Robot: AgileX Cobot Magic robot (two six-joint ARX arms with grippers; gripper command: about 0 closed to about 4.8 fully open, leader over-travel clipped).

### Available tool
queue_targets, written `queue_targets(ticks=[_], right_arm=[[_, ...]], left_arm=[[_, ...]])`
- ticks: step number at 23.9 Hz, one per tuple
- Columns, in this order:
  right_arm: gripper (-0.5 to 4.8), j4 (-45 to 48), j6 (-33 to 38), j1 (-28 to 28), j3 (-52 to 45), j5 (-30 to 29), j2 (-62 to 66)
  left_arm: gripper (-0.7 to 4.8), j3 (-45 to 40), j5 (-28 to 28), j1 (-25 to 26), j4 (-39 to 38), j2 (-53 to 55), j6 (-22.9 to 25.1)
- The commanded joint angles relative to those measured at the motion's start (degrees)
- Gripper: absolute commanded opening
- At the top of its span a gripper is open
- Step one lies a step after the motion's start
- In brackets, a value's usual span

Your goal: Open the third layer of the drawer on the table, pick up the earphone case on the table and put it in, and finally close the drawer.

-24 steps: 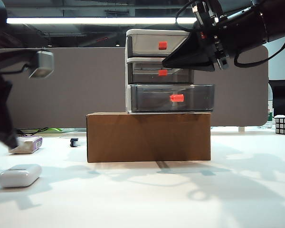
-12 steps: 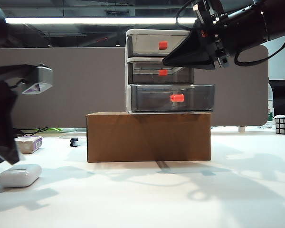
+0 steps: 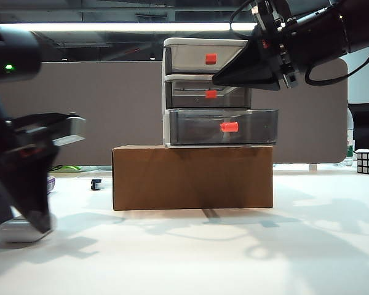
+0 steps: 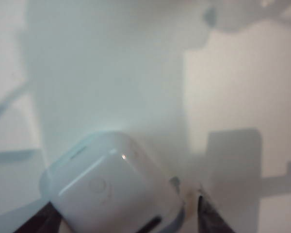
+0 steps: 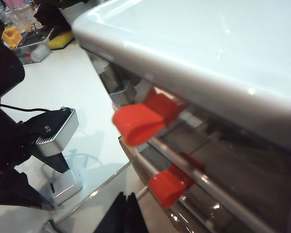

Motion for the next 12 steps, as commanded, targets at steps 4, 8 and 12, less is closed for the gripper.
queue_targets(ticks=[4, 8, 12], right_arm=[[-0.05, 0.68, -0.13, 0.02, 0.35, -0.70, -0.31], [-0.05, 0.52, -0.13, -0.11, 0.35, -1.11, -0.31], [-0.05, -0.31, -0.13, -0.39, 0.35, -1.46, -0.31]], left_arm=[[3.55, -0.59, -4.04, -6.69, 3.67, 4.66, -2.45], [3.55, -0.59, -6.58, -9.42, 3.06, 6.36, -3.23], [3.55, -0.55, -12.55, -9.70, -0.66, 6.32, -2.82]])
